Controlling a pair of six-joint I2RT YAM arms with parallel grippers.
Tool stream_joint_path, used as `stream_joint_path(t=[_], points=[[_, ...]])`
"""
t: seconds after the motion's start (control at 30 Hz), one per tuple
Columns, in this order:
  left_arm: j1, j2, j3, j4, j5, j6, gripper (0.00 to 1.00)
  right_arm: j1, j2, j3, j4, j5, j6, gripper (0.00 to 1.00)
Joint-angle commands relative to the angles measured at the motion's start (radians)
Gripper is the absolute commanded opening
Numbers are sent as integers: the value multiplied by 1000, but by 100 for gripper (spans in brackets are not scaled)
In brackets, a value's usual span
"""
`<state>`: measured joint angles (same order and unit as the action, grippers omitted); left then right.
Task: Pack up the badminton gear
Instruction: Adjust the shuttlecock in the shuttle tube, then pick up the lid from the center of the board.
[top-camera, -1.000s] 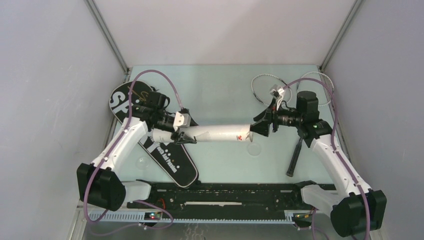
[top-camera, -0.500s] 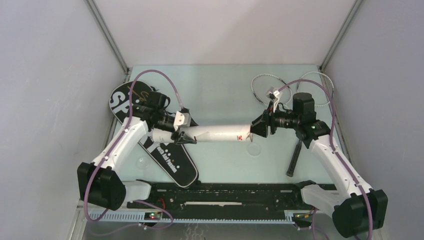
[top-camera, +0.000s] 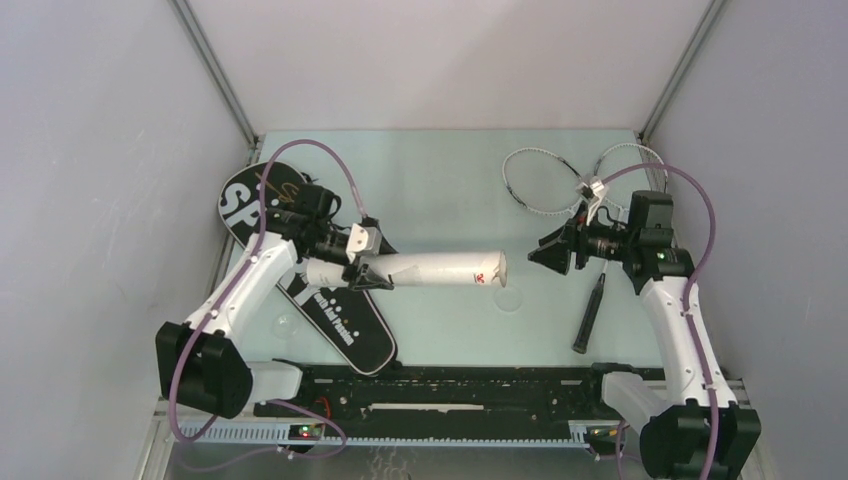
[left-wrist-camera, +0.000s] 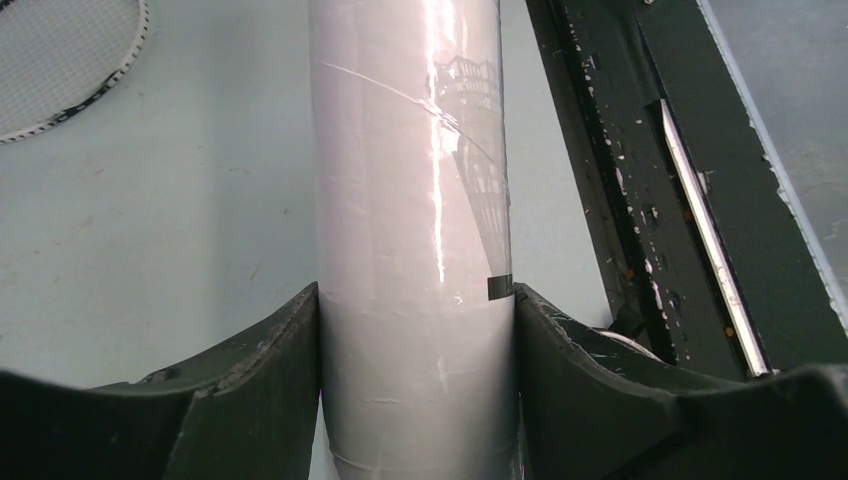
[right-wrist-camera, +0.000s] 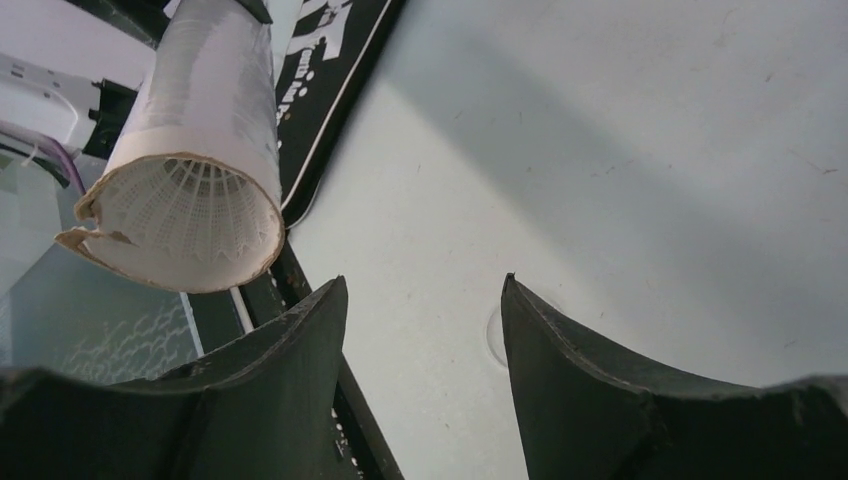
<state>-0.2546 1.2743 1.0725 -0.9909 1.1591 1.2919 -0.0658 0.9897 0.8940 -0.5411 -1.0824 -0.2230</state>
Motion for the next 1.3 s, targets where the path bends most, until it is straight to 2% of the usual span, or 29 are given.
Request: stream_joint_path(t=[0.0, 0.23, 0.43, 0.5, 0.77, 0.87, 1.27], points=[[12, 25, 53, -61, 75, 53, 38, 8, 22, 43, -168, 8, -181, 66], [93, 87, 106, -99, 146, 53, 38, 78, 54, 18, -251, 126, -373, 63], [187, 109, 159, -105, 147, -32, 38, 268, 110, -64, -155, 316, -409, 63], [205, 106, 167, -75, 116, -110, 38, 337, 155, -77, -121, 400, -409, 63], [252, 75, 160, 159, 8, -451, 36, 502, 352, -78, -37, 573, -404, 61], [285, 89, 190, 164, -24, -502, 36, 548, 399, -78, -27, 637, -412, 59], [287, 83, 186, 166, -55, -490, 36, 644, 489, -85, 15, 786, -410, 52]])
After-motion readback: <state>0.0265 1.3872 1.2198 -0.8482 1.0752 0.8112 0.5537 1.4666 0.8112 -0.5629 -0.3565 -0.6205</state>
